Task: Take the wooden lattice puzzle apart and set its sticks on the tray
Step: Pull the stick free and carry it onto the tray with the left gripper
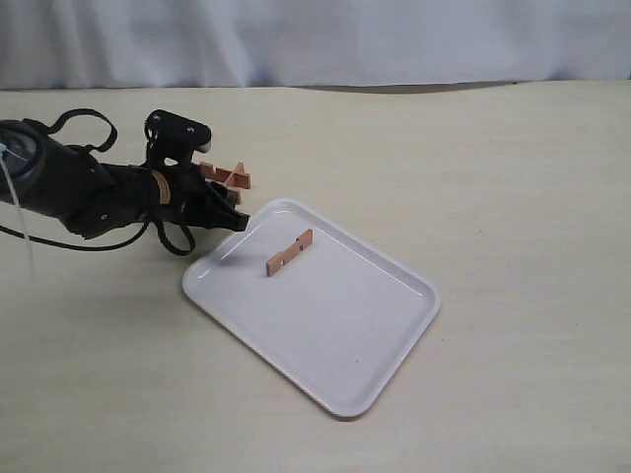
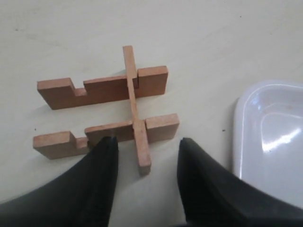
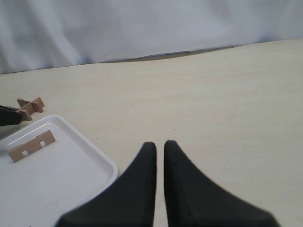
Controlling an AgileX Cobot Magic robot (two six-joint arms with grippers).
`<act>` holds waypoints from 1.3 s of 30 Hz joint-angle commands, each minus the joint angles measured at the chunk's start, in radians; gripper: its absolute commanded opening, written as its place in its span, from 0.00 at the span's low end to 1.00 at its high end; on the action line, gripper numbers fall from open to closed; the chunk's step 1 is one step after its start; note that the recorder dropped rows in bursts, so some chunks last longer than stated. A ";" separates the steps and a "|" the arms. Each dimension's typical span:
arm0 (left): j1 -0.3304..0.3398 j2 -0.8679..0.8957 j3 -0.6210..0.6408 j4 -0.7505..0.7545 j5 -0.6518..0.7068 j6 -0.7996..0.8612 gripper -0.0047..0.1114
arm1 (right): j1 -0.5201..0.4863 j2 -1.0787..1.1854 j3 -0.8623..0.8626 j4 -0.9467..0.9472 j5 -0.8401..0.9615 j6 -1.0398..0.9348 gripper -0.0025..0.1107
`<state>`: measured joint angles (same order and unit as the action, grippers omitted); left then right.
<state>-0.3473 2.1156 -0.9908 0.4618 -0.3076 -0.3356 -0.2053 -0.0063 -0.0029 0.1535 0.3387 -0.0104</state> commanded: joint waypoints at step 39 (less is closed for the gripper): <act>-0.164 -0.302 0.136 -0.106 0.247 0.180 0.04 | 0.002 0.006 0.003 0.000 0.000 0.000 0.07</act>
<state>-0.4912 1.8504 -0.8926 0.3538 -0.0729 -0.1337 -0.2053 -0.0063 -0.0029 0.1535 0.3387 -0.0104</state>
